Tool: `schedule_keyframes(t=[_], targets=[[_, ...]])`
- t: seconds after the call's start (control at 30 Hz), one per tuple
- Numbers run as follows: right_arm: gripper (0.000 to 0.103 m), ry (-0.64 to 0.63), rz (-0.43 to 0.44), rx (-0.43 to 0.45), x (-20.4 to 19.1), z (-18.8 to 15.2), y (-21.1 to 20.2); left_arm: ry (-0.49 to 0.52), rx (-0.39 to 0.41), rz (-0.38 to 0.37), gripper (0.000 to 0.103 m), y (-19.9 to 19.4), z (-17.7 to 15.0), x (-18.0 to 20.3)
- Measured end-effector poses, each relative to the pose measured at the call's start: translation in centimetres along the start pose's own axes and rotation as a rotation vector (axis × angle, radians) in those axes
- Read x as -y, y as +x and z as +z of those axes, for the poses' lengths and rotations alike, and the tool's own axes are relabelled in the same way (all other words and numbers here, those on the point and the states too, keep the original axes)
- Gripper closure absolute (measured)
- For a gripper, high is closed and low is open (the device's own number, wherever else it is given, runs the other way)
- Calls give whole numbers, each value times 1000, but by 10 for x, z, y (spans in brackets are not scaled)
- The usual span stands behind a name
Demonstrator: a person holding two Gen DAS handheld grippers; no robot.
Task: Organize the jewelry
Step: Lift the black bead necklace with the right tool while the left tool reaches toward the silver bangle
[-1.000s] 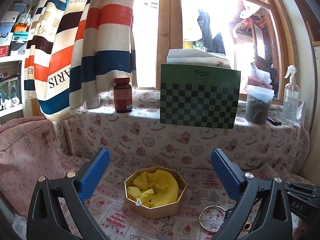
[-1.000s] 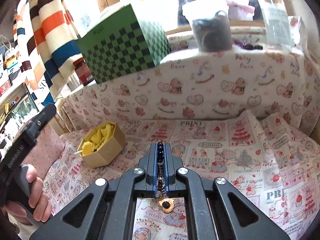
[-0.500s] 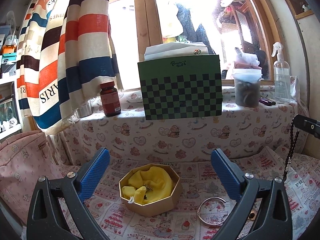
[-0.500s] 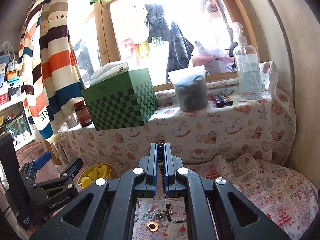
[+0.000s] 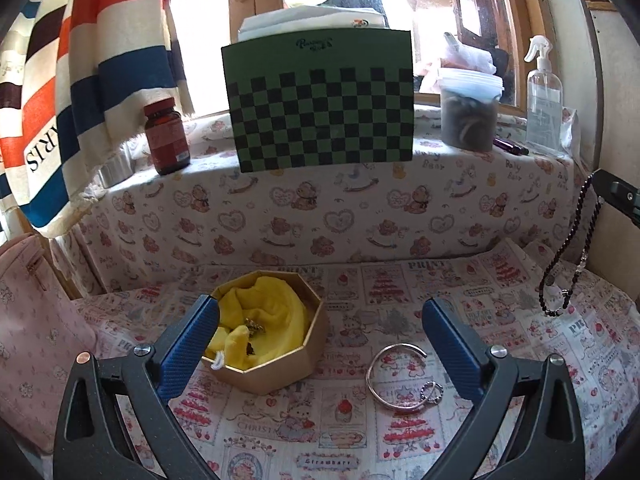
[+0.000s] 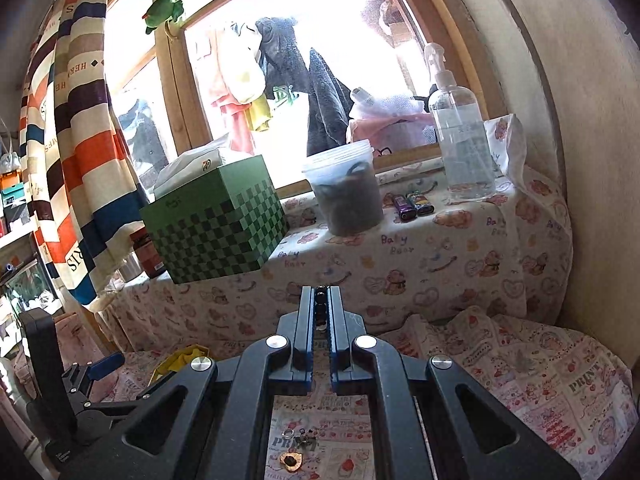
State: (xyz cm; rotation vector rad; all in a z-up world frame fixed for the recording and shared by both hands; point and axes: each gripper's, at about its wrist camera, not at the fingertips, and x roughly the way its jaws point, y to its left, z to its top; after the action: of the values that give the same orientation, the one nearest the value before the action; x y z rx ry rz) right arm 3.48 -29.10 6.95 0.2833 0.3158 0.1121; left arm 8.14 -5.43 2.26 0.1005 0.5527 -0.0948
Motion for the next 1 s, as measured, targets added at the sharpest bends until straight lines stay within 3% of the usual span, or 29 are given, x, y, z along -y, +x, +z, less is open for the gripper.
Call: schedule_keyframes(t=[0.2,0.4,0.7,1.0], targets=[[97,7,-7,-28,1,-3,7,28,-98,-65,3,15,-8,15],[97,-7,-12,-45,-2,-8,12,23,-246,-153,3,34,-18,25],[97,-14,-22,-75,-5,-12,20,-61,-439,-240,18,68,-31,25],[97,-14,-17,-78,-7,-13,19,-70,-480,-244,19,79,-35,27]])
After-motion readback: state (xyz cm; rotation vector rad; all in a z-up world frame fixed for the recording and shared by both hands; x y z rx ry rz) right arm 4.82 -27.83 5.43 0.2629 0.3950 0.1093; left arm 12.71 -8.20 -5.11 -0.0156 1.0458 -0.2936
